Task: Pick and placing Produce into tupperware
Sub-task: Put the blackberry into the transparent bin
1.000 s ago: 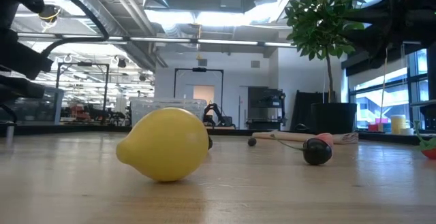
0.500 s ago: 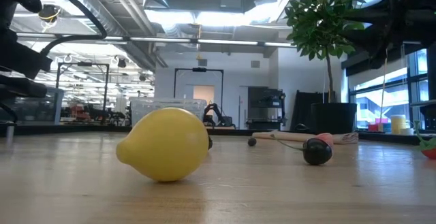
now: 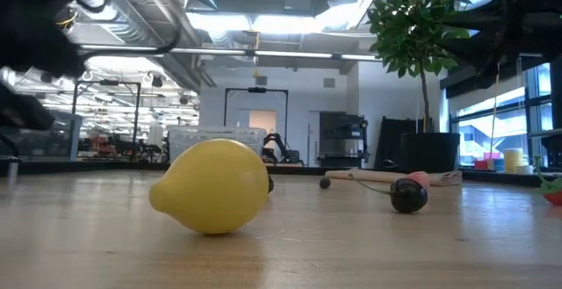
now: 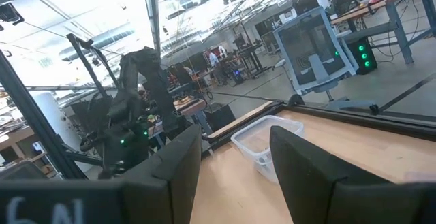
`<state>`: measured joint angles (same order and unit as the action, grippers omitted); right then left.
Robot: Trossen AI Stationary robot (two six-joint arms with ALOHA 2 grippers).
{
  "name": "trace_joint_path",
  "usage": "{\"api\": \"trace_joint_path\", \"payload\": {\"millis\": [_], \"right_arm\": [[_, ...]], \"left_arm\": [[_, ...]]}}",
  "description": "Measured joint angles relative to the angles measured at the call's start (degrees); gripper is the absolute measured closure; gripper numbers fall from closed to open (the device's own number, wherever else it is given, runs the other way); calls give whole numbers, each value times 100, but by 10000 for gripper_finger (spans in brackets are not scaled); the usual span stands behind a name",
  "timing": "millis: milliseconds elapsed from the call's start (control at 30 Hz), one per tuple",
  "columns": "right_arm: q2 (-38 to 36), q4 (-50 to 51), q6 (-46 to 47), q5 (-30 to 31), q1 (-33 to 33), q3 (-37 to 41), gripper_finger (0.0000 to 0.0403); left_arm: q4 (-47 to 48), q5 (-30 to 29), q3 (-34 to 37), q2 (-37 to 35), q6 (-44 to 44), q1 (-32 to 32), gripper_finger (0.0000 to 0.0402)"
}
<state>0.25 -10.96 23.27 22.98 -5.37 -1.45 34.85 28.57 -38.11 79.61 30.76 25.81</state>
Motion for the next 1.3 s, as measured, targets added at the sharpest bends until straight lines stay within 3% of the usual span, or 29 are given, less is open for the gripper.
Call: {"api": "trace_joint_path", "payload": {"millis": [133, 267, 633, 800, 933, 1067, 1300], "right_arm": [[0, -20, -94, 0, 0, 0, 224], [0, -106, -109, 0, 0, 0, 224], [0, -378, -105, -2, 0, 0, 224], [-2, -473, -133, -2, 0, 0, 224], [-2, -474, -270, -2, -2, 0, 224], [-2, -472, -634, 0, -1, 0, 224], [-2, -531, -1088, 136, 0, 0, 224]], "left_arm": [[-829, 824, -237, -17, -117, -524, 318], [-1618, 692, -478, -17, -495, -1125, 318], [-2774, -1698, -1336, -20, -1597, -2731, 319], [-2553, -2768, -1730, -22, -1579, -3385, 316], [-2049, -3935, -1823, -18, -847, -3787, 316], [-1747, -4285, -1827, 132, -168, -4107, 319], [-1160, -4237, -1831, 803, 756, -4421, 313]]}}
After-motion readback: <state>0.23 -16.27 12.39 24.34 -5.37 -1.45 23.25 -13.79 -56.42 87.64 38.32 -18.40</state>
